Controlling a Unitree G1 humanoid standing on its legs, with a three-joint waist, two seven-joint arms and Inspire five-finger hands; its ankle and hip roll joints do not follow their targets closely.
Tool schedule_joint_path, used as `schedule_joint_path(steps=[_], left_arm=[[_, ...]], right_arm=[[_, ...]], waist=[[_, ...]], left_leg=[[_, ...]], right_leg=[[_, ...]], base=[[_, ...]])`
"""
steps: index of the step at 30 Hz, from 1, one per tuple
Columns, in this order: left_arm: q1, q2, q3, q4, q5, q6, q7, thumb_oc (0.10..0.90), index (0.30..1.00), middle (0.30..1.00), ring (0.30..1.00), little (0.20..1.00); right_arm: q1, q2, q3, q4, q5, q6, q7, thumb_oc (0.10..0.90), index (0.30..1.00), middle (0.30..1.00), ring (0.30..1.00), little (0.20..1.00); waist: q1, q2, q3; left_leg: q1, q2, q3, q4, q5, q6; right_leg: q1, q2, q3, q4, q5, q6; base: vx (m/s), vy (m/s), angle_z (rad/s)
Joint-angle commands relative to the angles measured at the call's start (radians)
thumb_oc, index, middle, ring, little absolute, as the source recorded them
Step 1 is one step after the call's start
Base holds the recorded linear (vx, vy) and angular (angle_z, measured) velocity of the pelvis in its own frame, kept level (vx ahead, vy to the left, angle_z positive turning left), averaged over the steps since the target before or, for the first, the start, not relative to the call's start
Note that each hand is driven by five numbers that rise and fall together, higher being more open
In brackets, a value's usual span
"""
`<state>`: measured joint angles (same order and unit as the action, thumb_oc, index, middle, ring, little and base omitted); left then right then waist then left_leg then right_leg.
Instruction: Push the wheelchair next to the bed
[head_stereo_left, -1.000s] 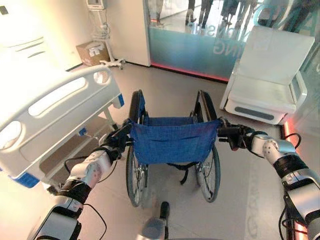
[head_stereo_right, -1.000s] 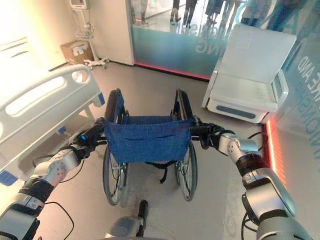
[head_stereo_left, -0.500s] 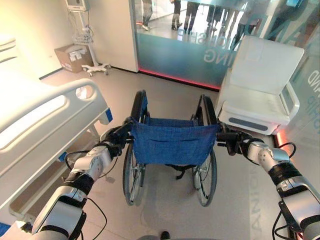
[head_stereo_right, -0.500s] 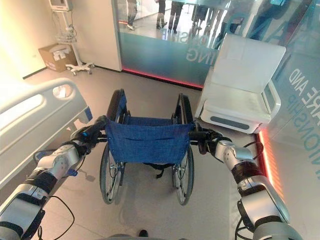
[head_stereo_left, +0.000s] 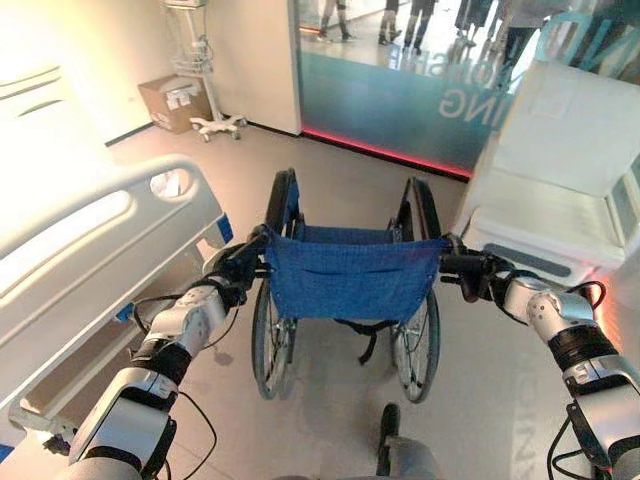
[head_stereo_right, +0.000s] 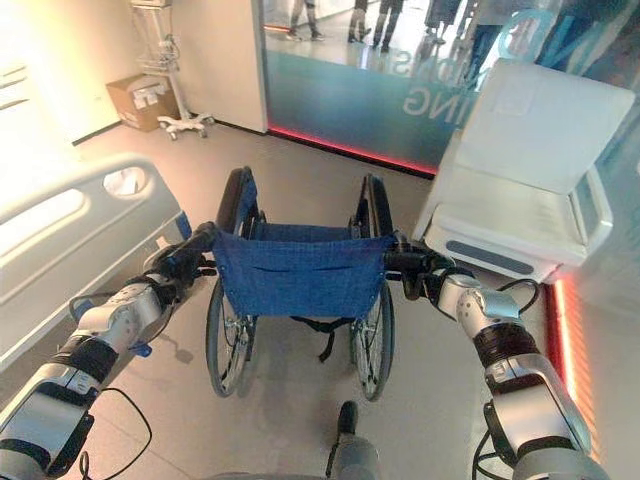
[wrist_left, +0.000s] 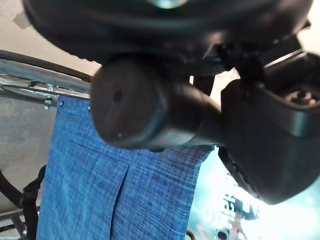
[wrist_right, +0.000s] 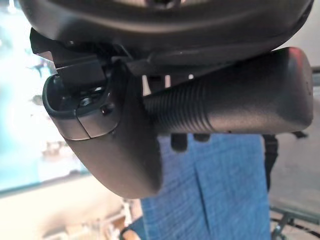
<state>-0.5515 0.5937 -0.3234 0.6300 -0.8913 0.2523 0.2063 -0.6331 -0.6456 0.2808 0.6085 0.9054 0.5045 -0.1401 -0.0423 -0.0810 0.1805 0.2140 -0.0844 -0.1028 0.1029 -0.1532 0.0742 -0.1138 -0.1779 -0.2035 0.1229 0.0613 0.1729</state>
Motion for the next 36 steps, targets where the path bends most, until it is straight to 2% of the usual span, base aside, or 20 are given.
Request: schedule_joint_path(steps=[1, 2, 3, 5, 7, 9, 10, 11, 12, 13, 16, 21, 22, 24, 25, 27, 30, 33, 34, 36], left_arm=[[-0.041, -0.116, 0.065, 0.001, -0.053, -0.058, 0.042, 0.400, 0.300, 0.300, 0.300, 0.300], [-0.029, -0.113, 0.070, 0.002, -0.062, -0.065, 0.045, 0.400, 0.300, 0.300, 0.300, 0.300], [-0.020, -0.108, 0.075, -0.001, -0.066, -0.069, 0.039, 0.400, 0.300, 0.300, 0.300, 0.300], [-0.013, -0.095, 0.088, -0.012, -0.078, -0.068, 0.032, 0.400, 0.300, 0.300, 0.300, 0.300], [-0.009, -0.092, 0.093, -0.013, -0.076, -0.071, 0.015, 0.400, 0.300, 0.300, 0.300, 0.300], [-0.013, -0.084, 0.097, -0.007, -0.074, -0.075, -0.006, 0.400, 0.300, 0.300, 0.300, 0.300], [-0.028, -0.070, 0.094, 0.005, -0.078, -0.073, -0.026, 0.400, 0.300, 0.300, 0.300, 0.300], [-0.032, -0.067, 0.092, 0.010, -0.082, -0.074, -0.031, 0.400, 0.300, 0.300, 0.300, 0.300], [-0.042, -0.065, 0.087, 0.020, -0.082, -0.075, -0.039, 0.400, 0.300, 0.300, 0.300, 0.300], [-0.049, -0.064, 0.076, 0.019, -0.085, -0.073, -0.041, 0.400, 0.300, 0.300, 0.300, 0.300], [-0.032, -0.060, 0.075, -0.008, -0.074, -0.068, -0.042, 0.400, 0.300, 0.300, 0.300, 0.300], [-0.011, -0.030, 0.113, -0.044, -0.089, -0.039, -0.034, 0.400, 0.300, 0.300, 0.300, 0.300], [-0.032, -0.036, 0.106, -0.022, -0.097, -0.037, -0.025, 0.400, 0.300, 0.300, 0.300, 0.300], [-0.072, -0.048, 0.086, 0.018, -0.103, -0.032, -0.029, 0.400, 0.300, 0.300, 0.300, 0.300], [-0.083, -0.054, 0.077, 0.026, -0.101, -0.032, -0.028, 0.400, 0.300, 0.300, 0.300, 0.300], [-0.121, -0.079, 0.038, 0.057, -0.089, -0.039, -0.033, 0.400, 0.300, 0.300, 0.300, 0.300], [-0.154, -0.112, 0.013, 0.071, -0.082, -0.050, -0.011, 0.400, 0.300, 0.300, 0.300, 0.300], [-0.161, -0.127, 0.015, 0.071, -0.074, -0.052, 0.000, 0.400, 0.300, 0.300, 0.300, 0.300], [-0.171, -0.136, 0.021, 0.078, -0.061, -0.059, 0.005, 0.400, 0.300, 0.300, 0.300, 0.300], [-0.177, -0.137, 0.022, 0.075, -0.057, -0.063, 0.009, 0.400, 0.300, 0.300, 0.300, 0.300]], right_arm=[[-0.030, 0.121, 0.076, -0.034, 0.019, -0.052, 0.035, 0.400, 0.300, 0.300, 0.300, 0.300], [-0.027, 0.120, 0.099, -0.048, 0.013, -0.057, 0.026, 0.400, 0.300, 0.300, 0.300, 0.300], [-0.023, 0.113, 0.107, -0.061, 0.012, -0.063, 0.018, 0.400, 0.300, 0.300, 0.300, 0.300], [-0.021, 0.102, 0.109, -0.075, 0.018, -0.072, -0.004, 0.400, 0.300, 0.300, 0.300, 0.300], [-0.024, 0.102, 0.107, -0.070, 0.016, -0.092, -0.027, 0.400, 0.300, 0.300, 0.300, 0.300], [-0.046, 0.109, 0.108, -0.061, 0.011, -0.097, -0.050, 0.400, 0.300, 0.300, 0.300, 0.300], [-0.074, 0.121, 0.116, -0.045, 0.016, -0.100, -0.080, 0.400, 0.300, 0.300, 0.300, 0.300], [-0.081, 0.124, 0.118, -0.039, 0.021, -0.104, -0.088, 0.400, 0.300, 0.300, 0.300, 0.300], [-0.095, 0.134, 0.127, -0.031, 0.033, -0.113, -0.116, 0.400, 0.300, 0.300, 0.300, 0.300], [-0.103, 0.147, 0.139, -0.031, 0.046, -0.124, -0.155, 0.400, 0.300, 0.300, 0.300, 0.300], [-0.076, 0.146, 0.141, -0.055, 0.049, -0.133, -0.189, 0.400, 0.300, 0.300, 0.300, 0.300], [-0.037, 0.136, 0.115, -0.069, 0.027, -0.122, -0.129, 0.400, 0.300, 0.300, 0.300, 0.300], [-0.016, 0.155, 0.110, -0.060, 0.006, -0.132, -0.105, 0.400, 0.300, 0.300, 0.300, 0.300], [-0.001, 0.163, 0.105, -0.053, -0.001, -0.135, -0.102, 0.400, 0.300, 0.300, 0.300, 0.300], [0.002, 0.163, 0.105, -0.054, -0.004, -0.134, -0.102, 0.400, 0.300, 0.300, 0.300, 0.300], [0.023, 0.152, 0.094, -0.059, -0.018, -0.132, -0.087, 0.400, 0.300, 0.300, 0.300, 0.300], [0.036, 0.140, 0.084, -0.066, -0.022, -0.136, -0.056, 0.400, 0.300, 0.300, 0.300, 0.300], [0.025, 0.145, 0.084, -0.059, -0.030, -0.130, -0.040, 0.400, 0.300, 0.300, 0.300, 0.300], [-0.011, 0.150, 0.092, -0.045, -0.038, -0.115, -0.008, 0.400, 0.300, 0.300, 0.300, 0.300], [-0.044, 0.149, 0.100, -0.038, -0.050, -0.104, 0.010, 0.400, 0.300, 0.300, 0.300, 0.300]], waist=[[-0.017, 0.048, -0.055], [-0.013, 0.051, -0.061], [-0.007, 0.037, -0.061], [0.005, 0.027, -0.047], [0.017, 0.034, -0.031], [0.031, 0.040, -0.017], [0.043, 0.052, -0.009], [0.046, 0.052, -0.006], [0.058, 0.062, -0.006], [0.080, 0.073, -0.004], [0.110, 0.072, -0.010], [0.130, 0.069, -0.038], [0.136, 0.063, -0.052], [0.143, 0.038, -0.070], [0.141, 0.035, -0.072], [0.129, 0.032, -0.075], [0.106, 0.035, -0.065], [0.102, 0.037, -0.064], [0.097, 0.050, -0.063], [0.090, 0.049, -0.056]], left_leg=[[0.035, 0.047, 0.129, 0.260, 0.060, -0.104], [-0.038, 0.061, 0.154, 0.492, 0.189, -0.152], [-0.109, 0.056, 0.174, 0.608, 0.233, -0.164], [-0.250, 0.076, 0.212, 0.750, 0.232, -0.165], [-0.311, 0.093, 0.229, 0.700, 0.199, -0.147], [-0.323, 0.090, 0.243, 0.566, 0.186, -0.132], [-0.327, 0.092, 0.262, 0.381, 0.201, -0.130], [-0.326, 0.090, 0.267, 0.339, 0.206, -0.129], [-0.337, 0.086, 0.268, 0.204, 0.227, -0.133], [-0.350, 0.084, 0.248, -0.001, 0.302, -0.153], [-0.400, 0.107, 0.243, -0.177, 0.380, -0.172], [-0.391, 0.124, 0.291, -0.144, 0.357, -0.157], [-0.371, 0.125, 0.304, -0.099, 0.324, -0.134], [-0.336, 0.099, 0.317, -0.088, 0.287, -0.102], [-0.329, 0.092, 0.322, -0.088, 0.280, -0.094], [-0.298, 0.061, 0.323, -0.085, 0.256, -0.068], [-0.235, 0.029, 0.321, -0.073, 0.195, -0.053], [-0.209, 0.025, 0.325, -0.079, 0.183, -0.047], [-0.188, 0.035, 0.332, -0.084, 0.190, -0.044], [-0.164, 0.035, 0.330, -0.081, 0.178, -0.051]], right_leg=[[-0.048, 0.045, 0.003, -0.036, 0.109, -0.072], [0.008, 0.068, 0.001, -0.046, 0.068, -0.115], [0.040, 0.063, -0.004, -0.051, 0.048, -0.137], [0.093, 0.063, -0.011, -0.047, 0.011, -0.163], [0.132, 0.076, -0.003, -0.039, -0.016, -0.167], [0.171, 0.090, 0.014, -0.036, -0.043, -0.164], [0.201, 0.114, 0.026, -0.038, -0.061, -0.162], [0.209, 0.118, 0.031, -0.041, -0.063, -0.161], [0.227, 0.136, 0.034, -0.046, -0.070, -0.158], [0.278, 0.161, 0.044, -0.059, -0.089, -0.153], [0.353, 0.176, 0.065, -0.075, -0.115, -0.150], [0.423, 0.136, 0.048, -0.062, -0.182, -0.127], [0.445, 0.094, 0.012, -0.038, -0.208, -0.103], [0.452, 0.021, -0.044, 0.022, -0.164, -0.051], [0.444, 0.003, -0.054, 0.060, -0.139, -0.044], [0.371, -0.065, -0.073, 0.273, -0.016, -0.030], [0.270, -0.123, -0.065, 0.457, 0.009, -0.030], [0.255, -0.125, -0.077, 0.426, -0.004, -0.035], [0.238, -0.088, -0.105, 0.294, -0.028, -0.057], [0.219, -0.064, -0.111, 0.193, -0.034, -0.054]], base=[[0.50, -0.356, 0.61], [0.36, -0.293, 0.73], [0.41, -0.327, 0.69], [0.33, -0.190, 0.02], [0.32, -0.068, -0.30], [0.40, 0.047, -0.11], [0.46, 0.085, 0.07], [0.50, 0.115, 0.07], [0.55, 0.127, 0.07], [0.61, 0.133, -0.05], [0.50, 0.128, -0.13], [0.45, 0.236, -0.49], [0.52, 0.352, -0.50], [0.47, 0.329, -0.49], [0.33, 0.306, -0.29], [0.33, 0.361, -0.26], [0.32, 0.283, 0.03], [0.20, 0.082, 0.30], [0.22, 0.023, 0.12], [0.22, 0.004, -0.05]])
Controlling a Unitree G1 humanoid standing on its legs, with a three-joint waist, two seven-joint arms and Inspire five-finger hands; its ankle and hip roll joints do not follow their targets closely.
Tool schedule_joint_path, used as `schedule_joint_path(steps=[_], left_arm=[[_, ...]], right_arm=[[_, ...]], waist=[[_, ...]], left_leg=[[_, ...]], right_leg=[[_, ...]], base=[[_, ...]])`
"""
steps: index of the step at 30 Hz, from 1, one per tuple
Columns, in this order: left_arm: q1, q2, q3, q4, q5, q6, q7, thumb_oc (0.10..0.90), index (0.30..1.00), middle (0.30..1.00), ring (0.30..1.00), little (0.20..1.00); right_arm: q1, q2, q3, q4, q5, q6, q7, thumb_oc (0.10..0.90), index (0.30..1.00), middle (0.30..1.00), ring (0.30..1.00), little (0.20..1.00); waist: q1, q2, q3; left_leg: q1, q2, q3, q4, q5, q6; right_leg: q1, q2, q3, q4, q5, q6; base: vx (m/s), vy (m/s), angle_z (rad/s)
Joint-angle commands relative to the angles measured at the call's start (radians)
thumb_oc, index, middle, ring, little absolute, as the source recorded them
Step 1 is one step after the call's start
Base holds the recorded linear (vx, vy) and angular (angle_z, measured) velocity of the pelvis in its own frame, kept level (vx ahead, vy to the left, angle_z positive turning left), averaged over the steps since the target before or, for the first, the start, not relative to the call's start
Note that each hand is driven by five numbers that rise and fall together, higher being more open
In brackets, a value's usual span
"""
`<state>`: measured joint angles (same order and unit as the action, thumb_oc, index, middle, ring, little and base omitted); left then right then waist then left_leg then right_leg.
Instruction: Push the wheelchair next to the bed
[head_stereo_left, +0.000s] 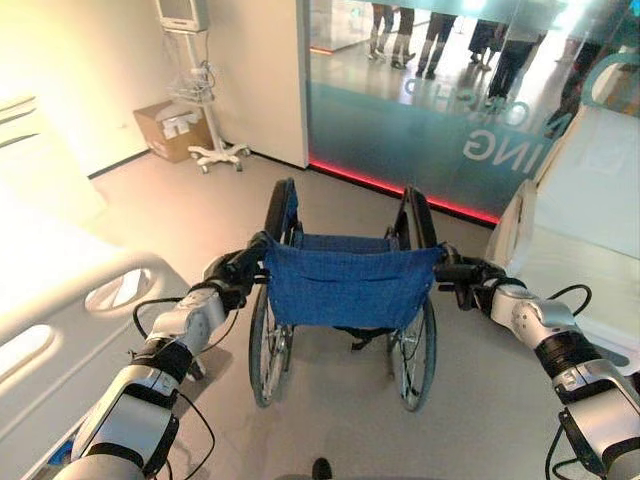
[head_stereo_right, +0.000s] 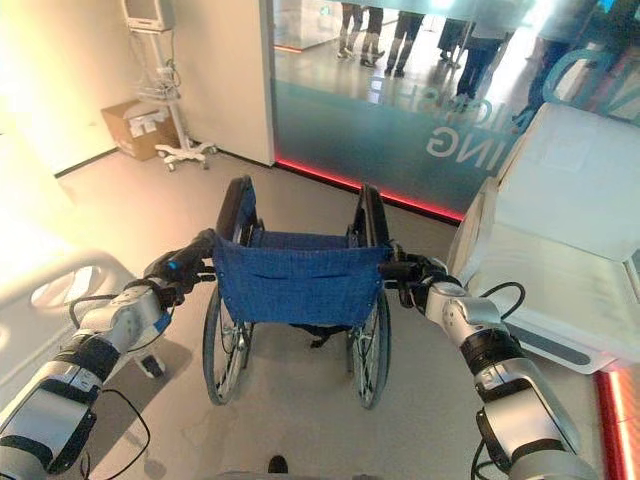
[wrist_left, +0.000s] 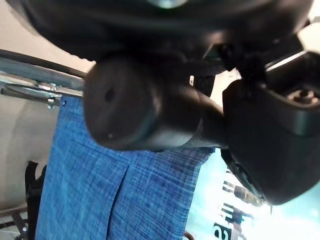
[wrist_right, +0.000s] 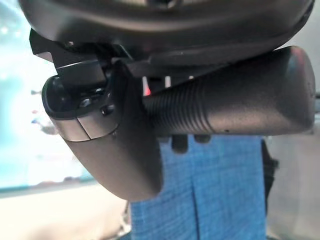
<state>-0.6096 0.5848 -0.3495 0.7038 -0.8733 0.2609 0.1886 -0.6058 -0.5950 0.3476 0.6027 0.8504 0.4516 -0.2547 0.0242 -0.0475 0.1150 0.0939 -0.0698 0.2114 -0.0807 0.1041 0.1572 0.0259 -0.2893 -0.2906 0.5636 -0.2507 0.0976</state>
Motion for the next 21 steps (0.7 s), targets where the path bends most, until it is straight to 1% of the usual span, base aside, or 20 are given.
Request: schedule_joint_path(steps=[1, 2, 3, 4, 5, 7, 8, 9, 10, 12, 13, 15, 17, 19, 20, 21], left_arm=[[-0.118, -0.127, 0.048, -0.005, -0.074, -0.076, 0.031, 0.400, 0.300, 0.300, 0.300, 0.300], [-0.117, -0.123, 0.049, -0.010, -0.073, -0.078, 0.034, 0.400, 0.300, 0.300, 0.300, 0.300], [-0.117, -0.124, 0.048, -0.020, -0.069, -0.073, 0.039, 0.400, 0.300, 0.300, 0.300, 0.300], [-0.118, -0.125, 0.048, -0.022, -0.068, -0.074, 0.042, 0.400, 0.300, 0.300, 0.300, 0.300], [-0.122, -0.125, 0.045, -0.024, -0.068, -0.070, 0.045, 0.400, 0.300, 0.300, 0.300, 0.300], [-0.128, -0.126, 0.041, -0.023, -0.068, -0.063, 0.040, 0.400, 0.300, 0.300, 0.300, 0.300], [-0.138, -0.132, 0.034, -0.019, -0.067, -0.058, 0.037, 0.400, 0.300, 0.300, 0.300, 0.300], [-0.149, -0.139, 0.023, -0.011, -0.074, -0.057, 0.033, 0.400, 0.300, 0.300, 0.300, 0.300], [-0.151, -0.140, 0.022, -0.010, -0.077, -0.059, 0.035, 0.400, 0.300, 0.300, 0.300, 0.300], [-0.161, -0.151, 0.018, 0.008, -0.097, -0.064, 0.038, 0.400, 0.300, 0.300, 0.300, 0.300], [-0.161, -0.156, 0.017, 0.014, -0.106, -0.071, 0.045, 0.400, 0.300, 0.300, 0.300, 0.300], [-0.153, -0.177, 0.030, 0.030, -0.139, -0.096, 0.064, 0.400, 0.300, 0.300, 0.300, 0.300], [-0.142, -0.193, 0.045, 0.033, -0.161, -0.127, 0.084, 0.400, 0.300, 0.300, 0.300, 0.300], [-0.136, -0.197, 0.051, 0.029, -0.180, -0.141, 0.100, 0.400, 0.300, 0.300, 0.300, 0.300], [-0.118, -0.213, 0.062, 0.006, -0.188, -0.159, 0.112, 0.400, 0.300, 0.300, 0.300, 0.300], [-0.106, -0.226, 0.067, -0.017, -0.179, -0.162, 0.124, 0.400, 0.300, 0.300, 0.300, 0.300]], right_arm=[[-0.085, 0.090, 0.042, -0.032, 0.001, -0.052, 0.131, 0.400, 0.300, 0.300, 0.300, 0.300], [-0.102, 0.077, 0.048, -0.033, 0.005, -0.047, 0.133, 0.400, 0.300, 0.300, 0.300, 0.300], [-0.133, 0.061, 0.051, -0.022, 0.000, -0.029, 0.149, 0.400, 0.300, 0.300, 0.300, 0.300], [-0.141, 0.057, 0.052, -0.018, -0.005, -0.025, 0.157, 0.400, 0.300, 0.300, 0.300, 0.300], [-0.164, 0.045, 0.058, -0.002, -0.011, -0.024, 0.164, 0.400, 0.300, 0.300, 0.300, 0.300], [-0.195, 0.032, 0.061, 0.025, -0.017, -0.022, 0.172, 0.400, 0.300, 0.300, 0.300, 0.300], [-0.222, 0.023, 0.055, 0.052, -0.022, -0.015, 0.175, 0.400, 0.300, 0.300, 0.300, 0.300], [-0.249, 0.010, 0.053, 0.082, -0.037, -0.018, 0.184, 0.400, 0.300, 0.300, 0.300, 0.300], [-0.252, 0.009, 0.053, 0.085, -0.039, -0.019, 0.188, 0.400, 0.300, 0.300, 0.300, 0.300], [-0.280, 0.011, 0.048, 0.114, -0.055, -0.022, 0.194, 0.400, 0.300, 0.300, 0.300, 0.300], [-0.286, 0.011, 0.047, 0.123, -0.063, -0.025, 0.204, 0.400, 0.300, 0.300, 0.300, 0.300], [-0.304, -0.001, 0.054, 0.150, -0.088, -0.036, 0.237, 0.400, 0.300, 0.300, 0.300, 0.300], [-0.330, 0.000, 0.063, 0.173, -0.112, -0.037, 0.269, 0.400, 0.300, 0.300, 0.300, 0.300], [-0.343, 0.004, 0.074, 0.183, -0.107, -0.038, 0.267, 0.400, 0.300, 0.300, 0.300, 0.300], [-0.352, 0.017, 0.084, 0.179, -0.116, -0.031, 0.261, 0.400, 0.300, 0.300, 0.300, 0.300], [-0.352, 0.018, 0.090, 0.177, -0.114, -0.033, 0.261, 0.400, 0.300, 0.300, 0.300, 0.300]], waist=[[0.020, 0.013, 0.015], [0.015, 0.010, 0.019], [0.003, 0.003, 0.024], [0.000, 0.003, 0.025], [-0.008, -0.001, 0.025], [-0.021, -0.008, 0.026], [-0.033, -0.017, 0.025], [-0.046, -0.026, 0.024], [-0.048, -0.026, 0.024], [-0.057, -0.031, 0.018], [-0.060, -0.030, 0.015], [-0.063, -0.026, -0.004], [-0.060, -0.022, -0.024], [-0.057, -0.016, -0.032], [-0.045, -0.007, -0.044], [-0.038, -0.003, -0.049]], left_leg=[[-0.031, 0.023, 0.021, 0.104, -0.085, -0.140], [-0.019, 0.021, 0.024, 0.104, -0.092, -0.143], [0.002, 0.015, 0.022, 0.099, -0.107, -0.144], [0.007, 0.014, 0.022, 0.098, -0.111, -0.144], [0.025, 0.008, 0.019, 0.090, -0.124, -0.144], [0.052, -0.007, -0.001, 0.084, -0.149, -0.138], [0.066, -0.024, -0.032, 0.089, -0.172, -0.127], [0.082, -0.040, -0.064, 0.107, -0.208, -0.117], [0.084, -0.041, -0.069, 0.111, -0.213, -0.116], [0.104, -0.050, -0.098, 0.134, -0.243, -0.112], [0.111, -0.050, -0.107, 0.139, -0.251, -0.110], [0.125, -0.049, -0.136, 0.157, -0.271, -0.109], [0.132, -0.040, -0.152, 0.175, -0.283, -0.122], [0.141, -0.025, -0.155, 0.182, -0.274, -0.135], [0.139, 0.009, -0.160, 0.229, -0.207, -0.167], [0.127, 0.024, -0.173, 0.272, -0.158, -0.185]], right_leg=[[0.063, 0.060, -0.027, -0.299, 0.287, 0.026], [0.044, 0.073, -0.027, -0.349, 0.302, 0.031], [0.001, 0.094, -0.016, -0.412, 0.336, 0.041], [-0.008, 0.098, -0.013, -0.422, 0.344, 0.044], [-0.037, 0.111, -0.011, -0.466, 0.371, 0.053], [-0.089, 0.125, 0.007, -0.507, 0.421, 0.068], [-0.129, 0.134, 0.034, -0.541, 0.457, 0.077], [-0.164, 0.142, 0.061, -0.596, 0.480, 0.084], [-0.164, 0.143, 0.062, -0.601, 0.482, 0.084], [-0.178, 0.150, 0.077, -0.635, 0.492, 0.083], [-0.177, 0.151, 0.079, -0.633, 0.492, 0.081], [-0.160, 0.160, 0.107, -0.608, 0.476, 0.063], [-0.151, 0.161, 0.115, -0.556, 0.456, 0.047], [-0.142, 0.165, 0.108, -0.534, 0.435, 0.033], [-0.116, 0.177, 0.081, -0.518, 0.395, 0.003], [-0.103, 0.187, 0.071, -0.516, 0.376, -0.013]], base=[[0.18, -0.016, -0.14], [0.25, -0.034, -0.13], [0.23, -0.032, -0.11], [0.24, -0.042, -0.02], [0.21, -0.035, 0.15], [0.28, -0.046, 0.38], [0.43, -0.086, 0.58], [0.38, -0.082, 0.61], [0.36, -0.099, 0.68], [0.32, -0.123, 0.69], [0.36, -0.162, 0.54], [0.35, -0.188, 0.65], [0.30, -0.184, 0.94], [0.26, -0.184, 0.84], [0.32, -0.256, 0.63], [0.34, -0.285, 0.47]])
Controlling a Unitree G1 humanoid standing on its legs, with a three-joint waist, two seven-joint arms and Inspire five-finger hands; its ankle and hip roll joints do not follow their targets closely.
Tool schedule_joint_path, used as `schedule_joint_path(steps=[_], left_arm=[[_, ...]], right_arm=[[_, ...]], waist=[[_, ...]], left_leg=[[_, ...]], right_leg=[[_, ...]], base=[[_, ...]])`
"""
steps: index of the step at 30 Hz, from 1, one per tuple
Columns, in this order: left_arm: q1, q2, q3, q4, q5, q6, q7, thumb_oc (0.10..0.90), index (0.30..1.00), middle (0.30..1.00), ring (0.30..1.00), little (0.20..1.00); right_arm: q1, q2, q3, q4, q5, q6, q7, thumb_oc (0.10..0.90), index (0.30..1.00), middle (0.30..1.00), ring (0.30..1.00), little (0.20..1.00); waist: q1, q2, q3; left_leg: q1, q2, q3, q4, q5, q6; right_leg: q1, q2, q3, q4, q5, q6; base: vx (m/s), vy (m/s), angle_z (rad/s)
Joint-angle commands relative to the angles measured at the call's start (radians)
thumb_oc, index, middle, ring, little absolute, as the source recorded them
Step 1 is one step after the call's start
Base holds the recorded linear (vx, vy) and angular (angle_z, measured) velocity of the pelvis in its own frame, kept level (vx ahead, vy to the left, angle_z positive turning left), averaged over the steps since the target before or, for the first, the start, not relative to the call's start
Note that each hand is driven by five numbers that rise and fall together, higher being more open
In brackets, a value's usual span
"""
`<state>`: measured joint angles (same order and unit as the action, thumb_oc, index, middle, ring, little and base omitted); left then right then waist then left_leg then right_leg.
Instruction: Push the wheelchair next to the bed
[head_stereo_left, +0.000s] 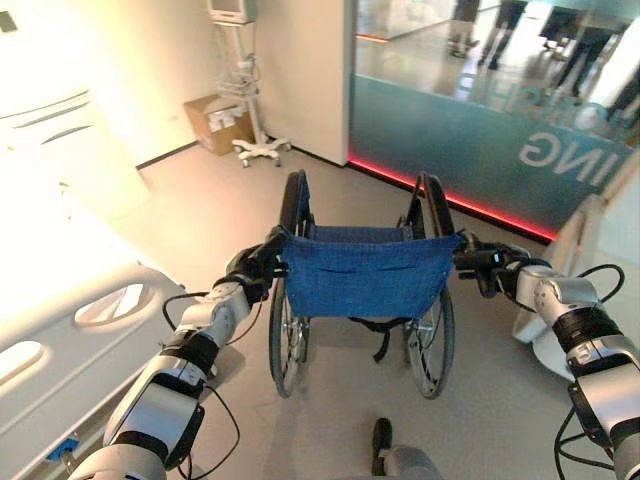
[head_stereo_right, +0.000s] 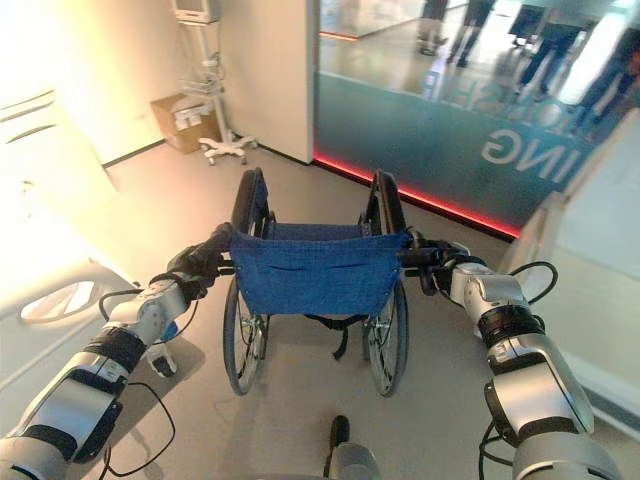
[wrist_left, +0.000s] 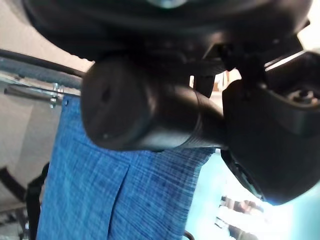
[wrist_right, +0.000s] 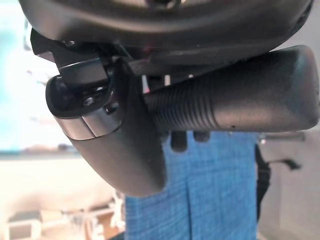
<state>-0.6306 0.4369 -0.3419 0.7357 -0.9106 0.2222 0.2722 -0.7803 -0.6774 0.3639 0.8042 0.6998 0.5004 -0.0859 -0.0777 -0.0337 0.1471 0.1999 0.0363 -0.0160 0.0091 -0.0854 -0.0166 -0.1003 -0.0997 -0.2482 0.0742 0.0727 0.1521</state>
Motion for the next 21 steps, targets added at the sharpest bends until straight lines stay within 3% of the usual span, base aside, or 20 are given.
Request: schedule_joint_path(steps=[1, 3, 4, 7, 9, 11, 12, 13, 16, 18, 21], left_arm=[[-0.070, -0.086, 0.060, -0.074, -0.136, -0.121, 0.043, 0.400, 0.300, 0.300, 0.300, 0.300], [-0.029, -0.097, 0.063, -0.150, -0.128, -0.114, 0.059, 0.400, 0.300, 0.300, 0.300, 0.300], [0.000, -0.090, 0.066, -0.208, -0.125, -0.107, 0.072, 0.400, 0.300, 0.300, 0.300, 0.300], [0.022, -0.078, 0.078, -0.257, -0.118, -0.092, 0.087, 0.400, 0.300, 0.300, 0.300, 0.300], [0.023, -0.068, 0.085, -0.263, -0.124, -0.094, 0.089, 0.400, 0.300, 0.300, 0.300, 0.300], [0.007, -0.051, 0.098, -0.232, -0.143, -0.109, 0.094, 0.400, 0.300, 0.300, 0.300, 0.300], [0.004, -0.049, 0.098, -0.226, -0.147, -0.113, 0.094, 0.400, 0.300, 0.300, 0.300, 0.300], [0.000, -0.051, 0.100, -0.206, -0.152, -0.129, 0.095, 0.400, 0.300, 0.300, 0.300, 0.300], [0.026, -0.052, 0.094, -0.225, -0.171, -0.149, 0.096, 0.400, 0.300, 0.300, 0.300, 0.300], [0.052, -0.042, 0.098, -0.262, -0.170, -0.136, 0.099, 0.400, 0.300, 0.300, 0.300, 0.300], [0.084, -0.015, 0.123, -0.283, -0.159, -0.122, 0.111, 0.400, 0.300, 0.300, 0.300, 0.300]], right_arm=[[-0.175, 0.101, 0.078, -0.030, 0.036, -0.082, 0.084, 0.400, 0.300, 0.300, 0.300, 0.300], [-0.158, 0.095, 0.079, -0.049, 0.020, -0.089, 0.075, 0.400, 0.300, 0.300, 0.300, 0.300], [-0.154, 0.083, 0.084, -0.061, 0.022, -0.098, 0.064, 0.400, 0.300, 0.300, 0.300, 0.300], [-0.163, 0.074, 0.080, -0.067, 0.031, -0.092, 0.058, 0.400, 0.300, 0.300, 0.300, 0.300], [-0.179, 0.076, 0.078, -0.045, 0.029, -0.091, 0.062, 0.400, 0.300, 0.300, 0.300, 0.300], [-0.219, 0.099, 0.097, 0.002, 0.020, -0.092, 0.064, 0.400, 0.300, 0.300, 0.300, 0.300], [-0.225, 0.102, 0.099, 0.009, 0.021, -0.094, 0.065, 0.400, 0.300, 0.300, 0.300, 0.300], [-0.236, 0.118, 0.110, 0.030, 0.019, -0.100, 0.062, 0.400, 0.300, 0.300, 0.300, 0.300], [-0.201, 0.122, 0.116, 0.015, 0.025, -0.117, 0.042, 0.400, 0.300, 0.300, 0.300, 0.300], [-0.172, 0.109, 0.106, 0.004, 0.017, -0.120, 0.043, 0.400, 0.300, 0.300, 0.300, 0.300], [-0.179, 0.107, 0.101, 0.049, -0.006, -0.130, 0.109, 0.400, 0.300, 0.300, 0.300, 0.300]], waist=[[0.070, -0.015, -0.084], [0.097, -0.026, -0.074], [0.122, -0.041, -0.052], [0.145, -0.045, -0.031], [0.163, -0.041, -0.018], [0.184, -0.023, -0.010], [0.186, -0.022, -0.011], [0.202, -0.003, -0.018], [0.230, 0.005, -0.024], [0.250, 0.003, -0.030], [0.292, -0.010, -0.053]], left_leg=[[0.004, -0.073, 0.042, 0.236, 0.081, -0.028], [-0.081, -0.069, 0.022, 0.399, 0.167, -0.055], [-0.167, -0.091, 0.039, 0.561, 0.174, -0.063], [-0.269, -0.060, 0.079, 0.666, 0.160, -0.067], [-0.299, -0.040, 0.102, 0.608, 0.139, -0.057], [-0.274, -0.036, 0.137, 0.398, 0.130, -0.052], [-0.272, -0.039, 0.142, 0.364, 0.137, -0.052], [-0.293, -0.038, 0.183, 0.179, 0.171, -0.061], [-0.338, -0.033, 0.262, -0.015, 0.264, -0.085], [-0.363, -0.037, 0.276, -0.039, 0.302, -0.088], [-0.356, -0.085, 0.251, -0.042, 0.254, -0.051]], right_leg=[[0.037, 0.008, 0.025, -0.030, 0.037, -0.082], [0.084, 0.010, 0.009, -0.039, 0.006, -0.110], [0.114, -0.003, -0.009, -0.027, -0.020, -0.127], [0.145, -0.009, -0.037, -0.007, -0.046, -0.140], [0.179, -0.004, -0.048, -0.002, -0.068, -0.139], [0.226, 0.026, -0.044, -0.003, -0.099, -0.133], [0.229, 0.028, -0.044, -0.005, -0.100, -0.133], [0.266, 0.058, -0.053, -0.018, -0.117, -0.132], [0.361, 0.091, -0.065, -0.048, -0.158, -0.128], [0.399, 0.097, -0.075, -0.045, -0.190, -0.134], [0.428, 0.085, -0.070, -0.014, -0.244, -0.120]], base=[[0.23, -0.220, 0.37], [0.24, -0.253, 0.38], [0.18, -0.200, 0.21], [0.20, -0.152, -0.13], [0.27, -0.052, 0.10], [0.36, 0.033, 0.23], [0.46, 0.096, 0.16], [0.39, 0.078, 0.11], [0.49, 0.053, 0.13], [0.42, 0.070, 0.12], [0.45, 0.113, -0.57]])
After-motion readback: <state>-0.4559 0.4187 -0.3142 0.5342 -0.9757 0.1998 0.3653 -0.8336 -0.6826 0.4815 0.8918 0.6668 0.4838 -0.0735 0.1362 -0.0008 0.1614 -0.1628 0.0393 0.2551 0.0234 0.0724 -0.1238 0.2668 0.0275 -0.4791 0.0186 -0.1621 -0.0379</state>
